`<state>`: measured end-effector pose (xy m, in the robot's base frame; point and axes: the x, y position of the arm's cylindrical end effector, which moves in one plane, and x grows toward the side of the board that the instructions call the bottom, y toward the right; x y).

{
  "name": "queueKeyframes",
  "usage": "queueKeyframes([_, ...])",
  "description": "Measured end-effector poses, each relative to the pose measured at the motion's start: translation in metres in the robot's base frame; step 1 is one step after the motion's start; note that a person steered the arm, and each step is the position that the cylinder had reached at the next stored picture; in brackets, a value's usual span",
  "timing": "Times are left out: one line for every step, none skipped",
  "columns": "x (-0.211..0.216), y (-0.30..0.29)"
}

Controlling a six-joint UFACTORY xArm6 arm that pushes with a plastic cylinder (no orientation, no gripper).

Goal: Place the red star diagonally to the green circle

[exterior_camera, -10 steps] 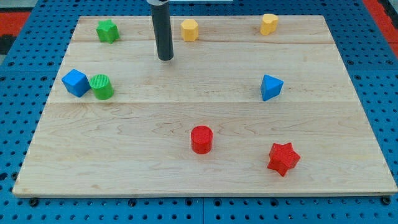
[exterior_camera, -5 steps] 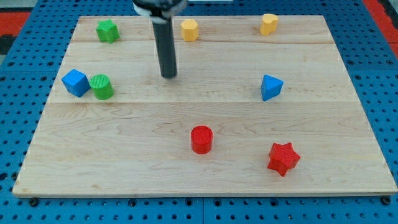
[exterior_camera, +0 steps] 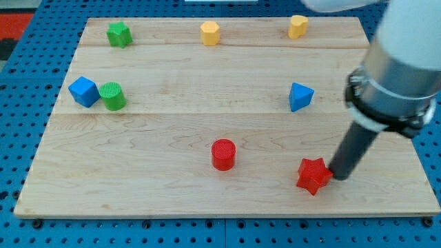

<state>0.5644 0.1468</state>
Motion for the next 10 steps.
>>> queueKeyframes([0.002,-0.051])
queueKeyframes([0.006,-0.111])
queueKeyframes([0.017,-0.139])
queueKeyframes([0.029,-0.130])
queueKeyframes([0.043,-0.115])
queueKeyframes([0.044,-0.141])
queueKeyframes([0.044,-0.189])
queueKeyframes([0.044,-0.241])
queueKeyframes([0.044,-0.276])
queueKeyframes([0.044,-0.293])
